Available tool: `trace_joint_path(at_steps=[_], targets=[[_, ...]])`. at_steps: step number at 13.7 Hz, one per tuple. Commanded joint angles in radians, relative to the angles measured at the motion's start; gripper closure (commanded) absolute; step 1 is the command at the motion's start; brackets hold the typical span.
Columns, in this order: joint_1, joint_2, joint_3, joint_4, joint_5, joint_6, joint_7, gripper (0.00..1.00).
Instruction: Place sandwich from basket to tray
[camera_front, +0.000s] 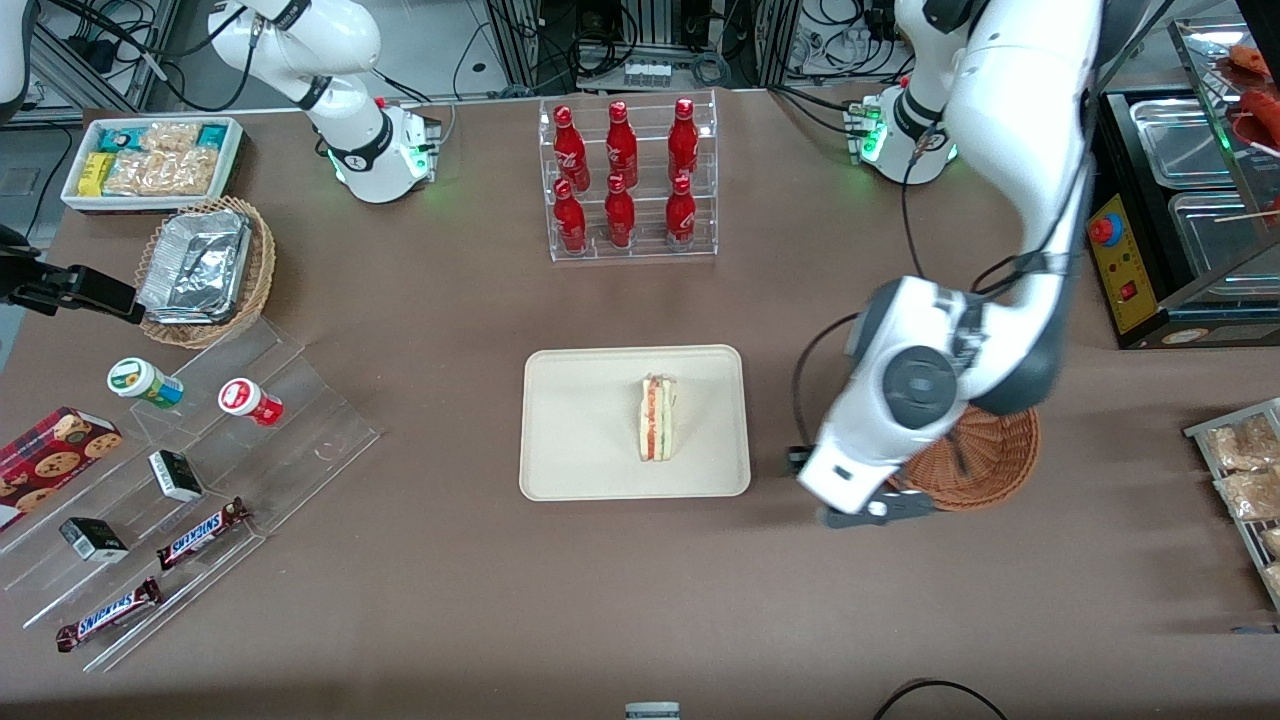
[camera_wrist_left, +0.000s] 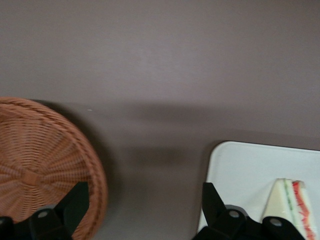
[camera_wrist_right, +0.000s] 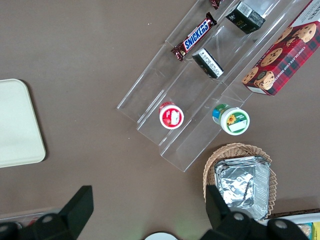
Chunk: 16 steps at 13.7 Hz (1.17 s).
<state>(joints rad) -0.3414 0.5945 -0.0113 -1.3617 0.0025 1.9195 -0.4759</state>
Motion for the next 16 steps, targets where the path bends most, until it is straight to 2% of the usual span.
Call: trace_joint_path(at_steps=[1, 3, 9, 10, 11, 12, 16], targets=[[-0.011, -0.059, 0.068, -0.045, -0.038, -0.039, 0.085, 0.0], [-0.011, -0.079, 0.1, -0.036, -0.039, -0.074, 0.118, 0.0], [-0.005, -0.169, 0.103, -0.011, -0.038, -0.213, 0.118, 0.0], [0.03, -0.192, 0.1, -0.011, -0.038, -0.244, 0.12, 0.0], [0.118, -0.214, 0.053, -0.005, -0.036, -0.269, 0.117, 0.0], [0.137, -0.238, 0.006, 0.01, -0.021, -0.31, 0.117, 0.0], [0.234, -0.333, -0.016, 0.059, -0.021, -0.483, 0.15, 0.0]])
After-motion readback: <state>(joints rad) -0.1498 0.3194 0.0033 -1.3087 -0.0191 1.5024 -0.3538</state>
